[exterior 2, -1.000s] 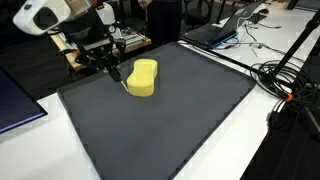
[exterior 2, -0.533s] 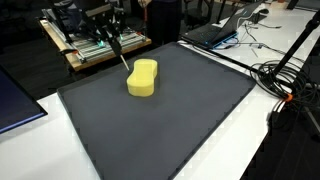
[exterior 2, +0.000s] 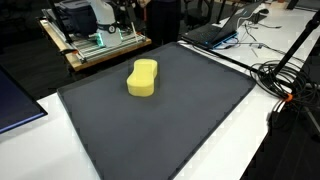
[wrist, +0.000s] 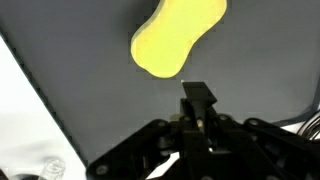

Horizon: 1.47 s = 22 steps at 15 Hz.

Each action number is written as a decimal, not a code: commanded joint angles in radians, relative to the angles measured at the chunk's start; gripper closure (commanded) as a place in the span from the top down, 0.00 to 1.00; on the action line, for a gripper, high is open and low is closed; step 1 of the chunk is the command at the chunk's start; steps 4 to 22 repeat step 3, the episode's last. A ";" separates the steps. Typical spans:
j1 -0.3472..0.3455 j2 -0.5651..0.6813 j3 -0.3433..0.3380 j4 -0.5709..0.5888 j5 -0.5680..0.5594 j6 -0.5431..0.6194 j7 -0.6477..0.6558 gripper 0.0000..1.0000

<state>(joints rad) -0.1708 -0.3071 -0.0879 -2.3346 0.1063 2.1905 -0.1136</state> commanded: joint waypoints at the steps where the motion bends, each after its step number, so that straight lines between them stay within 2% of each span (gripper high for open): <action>1: 0.062 -0.190 0.046 -0.124 -0.100 -0.004 -0.008 0.03; 3: 0.106 -0.249 0.072 -0.150 -0.128 -0.001 -0.035 0.03; 22: 0.106 -0.249 0.072 -0.150 -0.128 -0.001 -0.035 0.03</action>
